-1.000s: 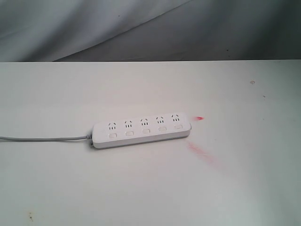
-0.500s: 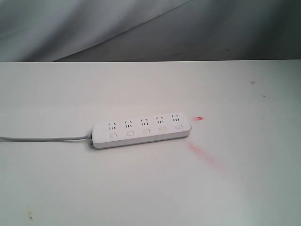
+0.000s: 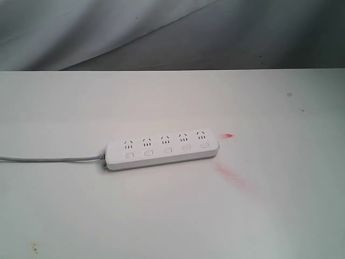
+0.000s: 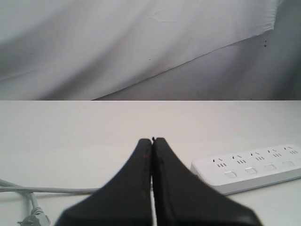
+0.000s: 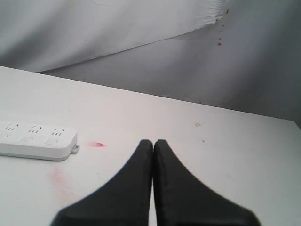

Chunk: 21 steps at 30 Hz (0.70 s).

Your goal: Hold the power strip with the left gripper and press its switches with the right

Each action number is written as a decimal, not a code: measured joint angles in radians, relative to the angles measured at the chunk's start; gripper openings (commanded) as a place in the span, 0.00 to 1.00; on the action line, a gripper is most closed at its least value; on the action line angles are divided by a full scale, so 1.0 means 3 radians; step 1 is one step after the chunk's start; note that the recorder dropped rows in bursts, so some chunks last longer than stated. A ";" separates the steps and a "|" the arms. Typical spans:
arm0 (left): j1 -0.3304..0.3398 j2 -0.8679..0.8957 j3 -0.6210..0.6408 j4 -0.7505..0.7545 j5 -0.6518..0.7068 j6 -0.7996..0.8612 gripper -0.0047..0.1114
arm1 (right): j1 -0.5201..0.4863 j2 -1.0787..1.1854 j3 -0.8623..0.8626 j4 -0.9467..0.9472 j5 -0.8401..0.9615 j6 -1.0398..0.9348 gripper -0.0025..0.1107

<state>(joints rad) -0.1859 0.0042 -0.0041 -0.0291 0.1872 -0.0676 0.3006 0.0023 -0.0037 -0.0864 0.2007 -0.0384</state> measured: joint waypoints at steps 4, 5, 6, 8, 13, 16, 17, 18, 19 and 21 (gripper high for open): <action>0.0000 0.0000 0.0000 0.0000 0.0000 0.0000 0.04 | -0.0239 0.0000 0.0000 0.0006 0.0000 -0.0008 0.02; 0.0000 0.0000 0.0000 0.0000 0.0000 0.0000 0.04 | -0.0270 0.0000 0.0000 0.0006 0.0000 -0.0014 0.02; 0.0000 0.0000 0.0000 0.0000 0.0000 0.0000 0.04 | -0.0281 0.0000 0.0000 0.0006 0.0000 -0.0014 0.02; 0.0000 0.0000 0.0000 0.0000 0.0000 0.0000 0.04 | -0.0286 0.0000 0.0000 0.0006 0.0000 -0.0014 0.02; 0.0000 0.0000 0.0000 0.0000 0.0000 0.0000 0.04 | -0.0438 0.0000 0.0000 0.0006 0.0000 -0.0014 0.02; 0.0000 0.0000 0.0000 0.0000 0.0000 0.0000 0.04 | -0.0500 0.0000 0.0000 0.0006 0.0000 -0.0014 0.02; 0.0000 0.0000 0.0000 0.0000 0.0000 0.0000 0.04 | -0.0500 0.0000 0.0000 0.0006 0.0000 -0.0014 0.02; 0.0000 0.0000 0.0000 0.0000 0.0000 0.0000 0.04 | -0.0500 0.0000 0.0000 0.0006 0.0000 -0.0014 0.02; 0.0000 0.0000 0.0000 0.0000 0.0000 0.0000 0.04 | -0.0500 0.0000 0.0000 0.0006 0.0000 -0.0014 0.02; 0.0000 0.0000 0.0000 0.0000 0.0000 0.0000 0.04 | -0.0506 0.0000 0.0000 0.0006 0.0000 -0.0014 0.02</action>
<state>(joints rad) -0.1859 0.0042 -0.0041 -0.0291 0.1872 -0.0676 0.1489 0.0023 -0.0037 -0.0845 0.2007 -0.0425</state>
